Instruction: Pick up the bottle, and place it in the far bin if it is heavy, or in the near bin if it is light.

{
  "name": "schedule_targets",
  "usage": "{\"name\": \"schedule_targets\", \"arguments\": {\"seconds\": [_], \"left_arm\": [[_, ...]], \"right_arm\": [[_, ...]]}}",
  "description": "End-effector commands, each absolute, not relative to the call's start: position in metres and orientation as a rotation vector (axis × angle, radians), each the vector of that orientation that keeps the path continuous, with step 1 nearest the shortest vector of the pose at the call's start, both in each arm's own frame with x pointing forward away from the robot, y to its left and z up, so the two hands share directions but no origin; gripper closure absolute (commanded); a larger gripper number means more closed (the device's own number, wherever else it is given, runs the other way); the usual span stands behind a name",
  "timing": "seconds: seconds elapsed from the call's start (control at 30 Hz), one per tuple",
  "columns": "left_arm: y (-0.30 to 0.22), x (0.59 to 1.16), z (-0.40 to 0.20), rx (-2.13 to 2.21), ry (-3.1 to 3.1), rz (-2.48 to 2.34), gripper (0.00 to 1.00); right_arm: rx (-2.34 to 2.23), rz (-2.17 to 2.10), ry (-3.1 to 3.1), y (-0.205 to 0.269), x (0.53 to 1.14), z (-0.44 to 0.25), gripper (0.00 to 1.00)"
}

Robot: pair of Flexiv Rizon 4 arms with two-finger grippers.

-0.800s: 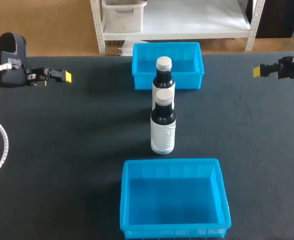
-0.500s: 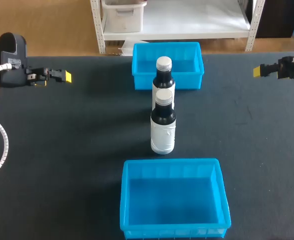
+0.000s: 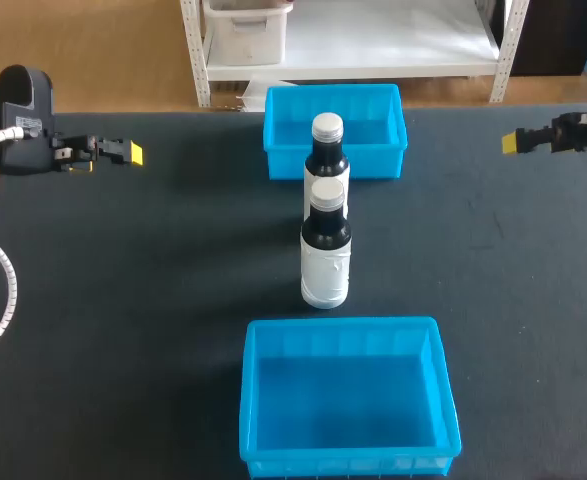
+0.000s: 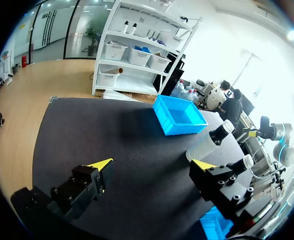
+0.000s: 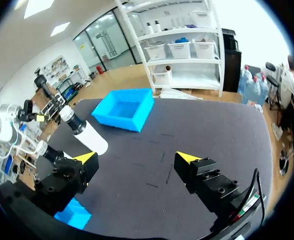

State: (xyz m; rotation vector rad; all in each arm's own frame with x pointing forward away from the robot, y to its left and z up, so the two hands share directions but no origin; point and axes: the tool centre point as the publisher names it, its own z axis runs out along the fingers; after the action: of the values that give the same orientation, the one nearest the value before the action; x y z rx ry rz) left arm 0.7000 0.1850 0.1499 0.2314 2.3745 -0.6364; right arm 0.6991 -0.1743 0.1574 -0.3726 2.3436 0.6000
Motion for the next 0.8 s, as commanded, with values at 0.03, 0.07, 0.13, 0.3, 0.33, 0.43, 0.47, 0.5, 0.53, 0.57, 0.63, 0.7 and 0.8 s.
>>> {"name": "schedule_targets", "arguments": {"seconds": [0.03,0.07,0.13,0.3,0.33,0.43,0.47,0.5,0.53,0.57,0.63,0.7,0.8], "left_arm": [[0.185,0.7,0.15,0.231,2.374,-0.636,0.0],[0.185,0.7,0.15,0.231,2.374,-0.636,0.0],[0.185,0.7,0.15,0.231,2.374,-0.636,0.0],[0.185,0.7,0.15,0.231,2.374,-0.636,0.0],[0.185,0.7,0.15,0.231,2.374,-0.636,0.0],[0.185,0.7,0.15,0.231,2.374,-0.636,0.0],[0.185,0.7,0.15,0.231,2.374,-0.636,0.0],[0.185,0.7,0.15,0.231,2.374,-0.636,0.0],[0.185,0.7,0.15,0.231,2.374,-0.636,0.0],[0.185,0.7,0.15,0.231,2.374,-0.636,0.0],[0.185,0.7,0.15,0.231,2.374,-0.636,0.0],[0.185,0.7,0.15,0.231,2.374,-0.636,0.0],[0.185,0.7,0.15,0.231,2.374,-0.636,0.0]], "right_arm": [[-0.961,0.898,2.25,-0.173,0.702,0.166,0.0],[-1.174,0.939,2.22,-0.17,0.697,0.167,0.0],[-1.381,0.949,2.229,-0.169,0.693,0.166,0.0],[-1.381,0.949,2.229,-0.169,0.693,0.166,0.0],[-1.381,0.949,2.229,-0.169,0.693,0.166,0.0],[-1.381,0.949,2.229,-0.169,0.693,0.166,0.0],[-1.381,0.949,2.229,-0.169,0.693,0.166,0.0],[-1.381,0.949,2.229,-0.169,0.693,0.166,0.0],[-1.381,0.949,2.229,-0.169,0.693,0.166,0.0],[-1.381,0.949,2.229,-0.169,0.693,0.166,0.0],[-1.381,0.949,2.229,-0.169,0.693,0.166,0.0],[-1.44,0.963,2.139,-0.164,0.689,0.168,0.0],[-1.535,0.938,1.989,-0.149,0.677,0.168,0.0]]}}
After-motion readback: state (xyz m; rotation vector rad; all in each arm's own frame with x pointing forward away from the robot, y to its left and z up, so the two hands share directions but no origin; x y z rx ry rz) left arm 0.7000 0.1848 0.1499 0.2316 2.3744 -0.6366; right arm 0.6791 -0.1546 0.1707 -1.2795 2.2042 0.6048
